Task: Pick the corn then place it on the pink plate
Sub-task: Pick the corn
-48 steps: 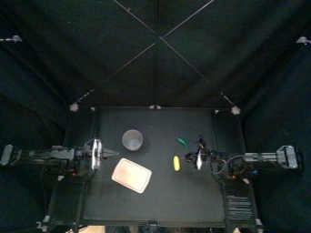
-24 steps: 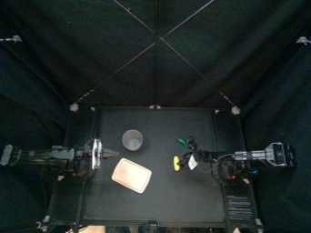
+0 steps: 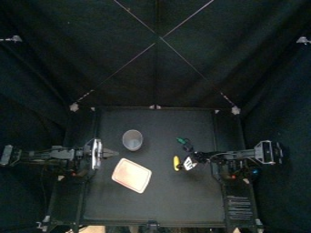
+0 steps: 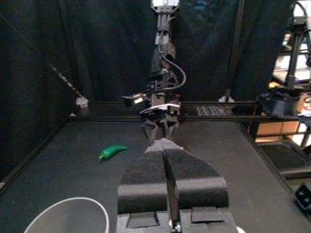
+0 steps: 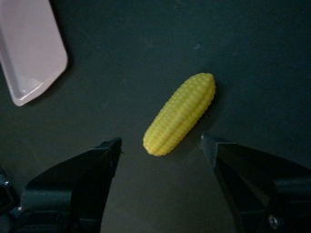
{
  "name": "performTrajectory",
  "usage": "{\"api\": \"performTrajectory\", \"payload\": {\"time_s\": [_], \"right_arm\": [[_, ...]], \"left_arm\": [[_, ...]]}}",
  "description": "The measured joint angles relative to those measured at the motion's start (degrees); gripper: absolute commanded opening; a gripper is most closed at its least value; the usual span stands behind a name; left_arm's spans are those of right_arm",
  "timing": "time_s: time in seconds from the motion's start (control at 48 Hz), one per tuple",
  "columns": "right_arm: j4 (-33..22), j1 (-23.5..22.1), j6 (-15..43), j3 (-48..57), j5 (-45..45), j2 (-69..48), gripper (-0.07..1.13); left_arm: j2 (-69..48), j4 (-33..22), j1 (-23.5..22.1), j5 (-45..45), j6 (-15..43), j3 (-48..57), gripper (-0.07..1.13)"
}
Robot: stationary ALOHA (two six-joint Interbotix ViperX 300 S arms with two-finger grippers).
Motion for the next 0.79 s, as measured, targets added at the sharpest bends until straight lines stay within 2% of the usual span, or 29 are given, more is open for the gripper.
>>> {"api": "performTrajectory", "payload": {"time_s": [0.583,0.688,0.792], "right_arm": [[-0.62,-0.18,0.09,-5.89,2.02,10.72,1.00],[-0.53,-0.18,0.00,-6.77,2.11,11.43,0.97],[-0.79,-0.09,0.00,-7.65,2.20,12.22,0.88]], "left_arm": [[0.00,0.18,0.09,0.00,0.00,0.97,-0.03],[0.00,0.18,0.00,0.00,0.00,0.97,-0.03],[0.00,0.09,0.09,0.00,0.00,0.97,-0.03]]}}
